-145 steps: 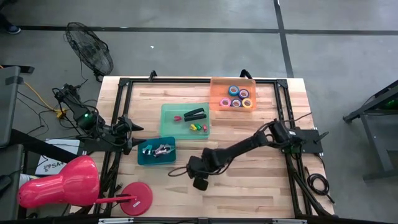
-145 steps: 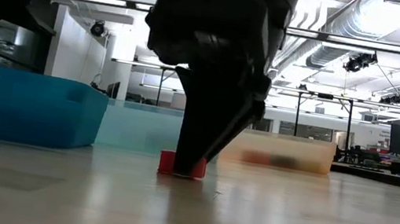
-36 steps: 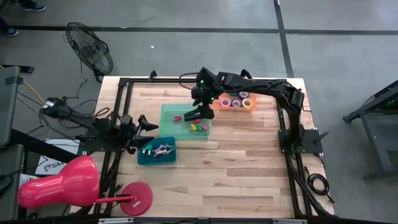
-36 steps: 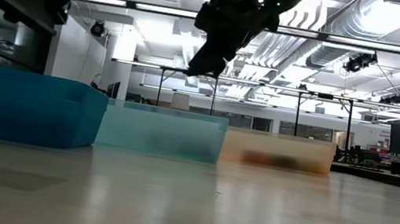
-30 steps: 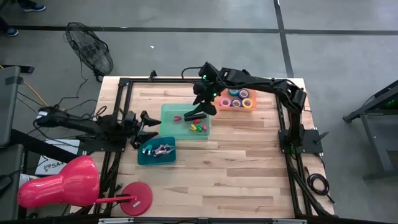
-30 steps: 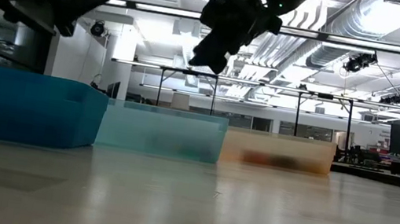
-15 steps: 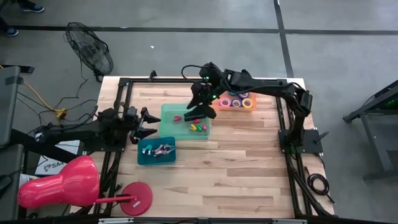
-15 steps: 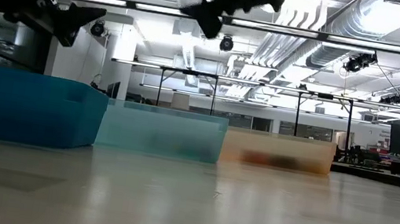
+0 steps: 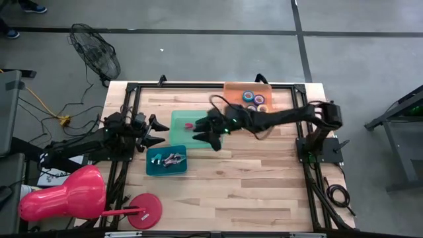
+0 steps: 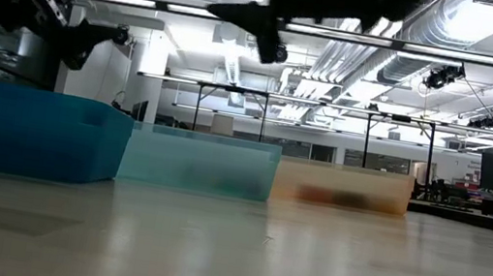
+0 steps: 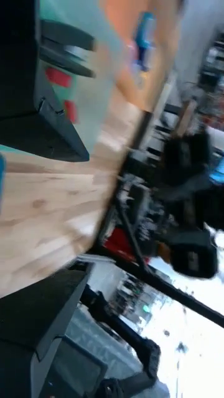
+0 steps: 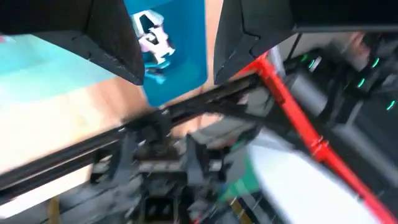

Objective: Pick and place Stapler, Stapler remover, tape
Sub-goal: Return to Home Position

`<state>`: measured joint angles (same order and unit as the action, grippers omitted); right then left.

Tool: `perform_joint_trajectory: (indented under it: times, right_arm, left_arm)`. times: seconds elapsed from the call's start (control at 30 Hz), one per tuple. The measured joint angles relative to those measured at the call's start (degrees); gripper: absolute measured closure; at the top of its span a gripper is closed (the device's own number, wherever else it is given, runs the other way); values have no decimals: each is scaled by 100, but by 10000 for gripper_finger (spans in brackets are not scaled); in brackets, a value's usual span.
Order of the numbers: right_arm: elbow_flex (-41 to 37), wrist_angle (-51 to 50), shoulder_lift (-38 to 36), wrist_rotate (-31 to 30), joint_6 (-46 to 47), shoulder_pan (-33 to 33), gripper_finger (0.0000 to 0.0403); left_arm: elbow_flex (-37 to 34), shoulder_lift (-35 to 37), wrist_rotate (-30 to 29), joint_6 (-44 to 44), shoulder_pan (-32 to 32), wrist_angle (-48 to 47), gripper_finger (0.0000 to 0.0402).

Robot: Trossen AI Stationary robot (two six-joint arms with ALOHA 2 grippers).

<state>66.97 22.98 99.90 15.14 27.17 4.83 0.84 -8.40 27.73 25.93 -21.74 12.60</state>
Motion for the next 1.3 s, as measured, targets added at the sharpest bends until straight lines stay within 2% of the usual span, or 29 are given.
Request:
perform_joint_trajectory:
  times: [0.17, 0.37, 0.47, 0.63, 0.83, 1.17, 1.3]
  right_arm:
    - [-1466, 1075, -932, -1070, 424, -312, 219]
    - [-3104, 1793, -2435, -2715, 410, -829, 217]
    - [-3745, 1831, -3266, -3054, 344, -1031, 218]
    - [-4679, 1842, -4623, -3265, 236, -1166, 217]
    - [-5539, 1831, -5863, -3173, 130, -1164, 217]
    - [-6619, 1846, -6921, -3094, 270, -1161, 217]
    - [-6642, 1264, -7194, -2958, 369, -1159, 217]
  left_arm:
    - [0, -2, -10, -1, 0, -393, 106]
    - [0, 0, -36, -12, -2, -336, 106]
    - [0, -2, -38, -12, 0, -358, 106]
    - [0, -2, -38, -12, 0, -376, 106]
    - [0, -2, -37, -12, 0, -378, 106]
    - [0, -2, -36, -10, 0, -376, 106]
    - [0, -2, -22, -8, 0, -376, 106]
